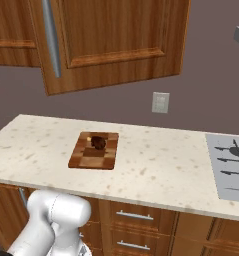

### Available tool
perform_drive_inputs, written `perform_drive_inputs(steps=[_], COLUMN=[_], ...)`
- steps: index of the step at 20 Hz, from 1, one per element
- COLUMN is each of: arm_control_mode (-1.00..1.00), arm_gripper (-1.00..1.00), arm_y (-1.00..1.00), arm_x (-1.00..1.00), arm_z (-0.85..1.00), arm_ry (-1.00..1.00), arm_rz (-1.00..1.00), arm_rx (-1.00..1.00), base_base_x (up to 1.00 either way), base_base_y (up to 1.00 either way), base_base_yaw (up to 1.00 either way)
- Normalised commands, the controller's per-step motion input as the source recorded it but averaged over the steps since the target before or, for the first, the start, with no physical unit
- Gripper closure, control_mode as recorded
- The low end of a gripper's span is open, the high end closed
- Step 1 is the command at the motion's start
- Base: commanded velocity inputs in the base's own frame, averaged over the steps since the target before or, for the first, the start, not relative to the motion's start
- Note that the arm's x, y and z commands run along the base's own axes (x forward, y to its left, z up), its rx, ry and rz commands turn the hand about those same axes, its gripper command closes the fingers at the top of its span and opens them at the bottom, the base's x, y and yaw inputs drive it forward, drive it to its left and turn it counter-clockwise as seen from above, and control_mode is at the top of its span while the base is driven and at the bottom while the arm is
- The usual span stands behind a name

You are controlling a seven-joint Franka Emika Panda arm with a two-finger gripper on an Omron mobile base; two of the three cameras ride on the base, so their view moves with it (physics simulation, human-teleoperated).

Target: Open the cabinet, retrieve the rolling pin, and place it next to the meat on the cutting board to prepare for tenderizing.

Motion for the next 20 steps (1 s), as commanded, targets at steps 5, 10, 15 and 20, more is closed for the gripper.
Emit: perform_drive_inputs(steps=[5,10,15,20], arm_control_mode=[-1.00,-1.00,-1.00,-1.00], arm_gripper=[-1.00,-1.00,-1.00,-1.00], arm_y=[0.01,-0.02,-0.07,-0.22], arm_x=[0.54,0.36,0.50,0.44], arm_z=[-0.27,-0.20,-0.01,0.00], arm_ry=[0.04,0.11,0.06,0.05], arm_rz=[-0.14,-0.10,-0.06,0.00], arm_rx=[-0.14,-0.16,-0.08,-0.03], base_base_x=[0.00,0.00,0.00,0.00], base_base_y=[0.00,0.00,0.00,0.00], base_base_yaw=[0.00,0.00,0.00,0.00])
